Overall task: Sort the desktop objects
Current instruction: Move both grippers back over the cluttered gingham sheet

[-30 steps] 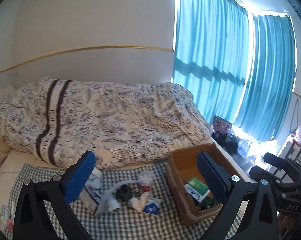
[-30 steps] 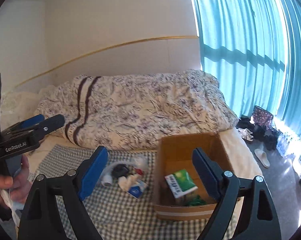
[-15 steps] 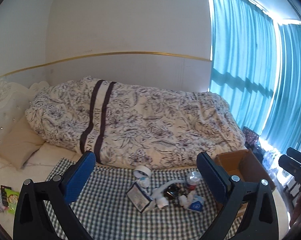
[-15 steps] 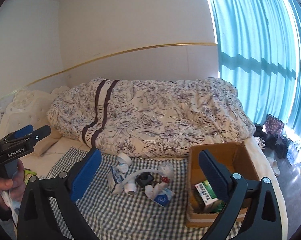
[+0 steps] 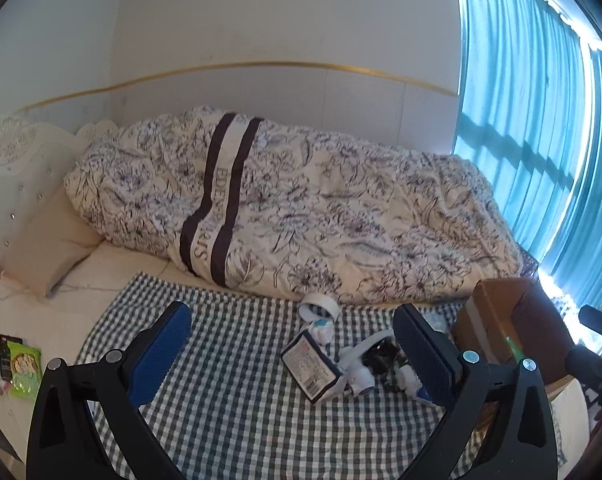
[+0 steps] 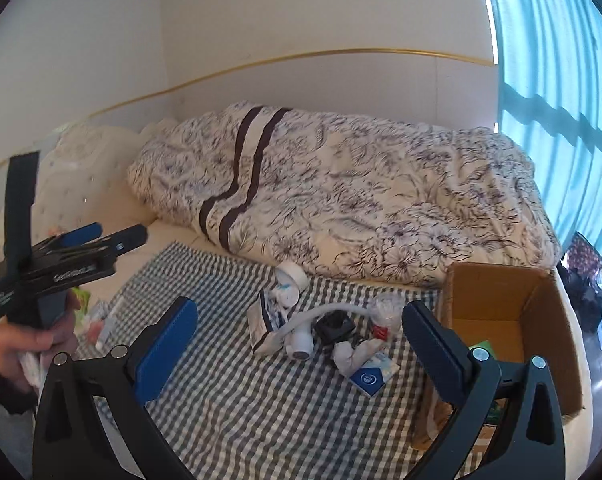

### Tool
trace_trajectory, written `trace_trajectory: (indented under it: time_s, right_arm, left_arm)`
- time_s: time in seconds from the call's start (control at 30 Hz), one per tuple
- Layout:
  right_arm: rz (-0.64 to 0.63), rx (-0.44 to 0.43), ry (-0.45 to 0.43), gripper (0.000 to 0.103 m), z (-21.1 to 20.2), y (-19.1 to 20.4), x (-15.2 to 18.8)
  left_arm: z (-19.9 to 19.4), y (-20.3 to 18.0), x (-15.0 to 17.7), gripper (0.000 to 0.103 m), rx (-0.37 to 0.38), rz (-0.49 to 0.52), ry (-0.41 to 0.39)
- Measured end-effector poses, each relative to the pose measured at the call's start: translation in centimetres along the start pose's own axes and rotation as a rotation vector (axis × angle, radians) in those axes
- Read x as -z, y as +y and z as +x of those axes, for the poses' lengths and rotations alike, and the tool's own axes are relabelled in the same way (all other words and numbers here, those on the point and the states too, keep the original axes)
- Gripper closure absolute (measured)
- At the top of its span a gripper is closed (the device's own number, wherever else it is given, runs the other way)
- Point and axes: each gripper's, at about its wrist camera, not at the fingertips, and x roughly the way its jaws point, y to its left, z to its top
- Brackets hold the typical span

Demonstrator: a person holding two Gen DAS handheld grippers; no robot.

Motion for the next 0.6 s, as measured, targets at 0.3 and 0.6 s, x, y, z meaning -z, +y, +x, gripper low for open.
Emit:
trace_trajectory:
  time_s: [0.3, 0.6]
  right_arm:
    - [-0.04, -0.068, 0.072, 0.0, 5.2, 0.7, 3.7]
    - [-0.011, -0.011, 0.125, 0.0, 10.2, -1.7, 7.0]
  left_arm:
    - [6.3, 0.3, 3.3, 0.0, -0.008, -0.027, 0.106]
    - [12.4, -0.1, 6.0, 0.0, -0.018, -0.04, 0.196]
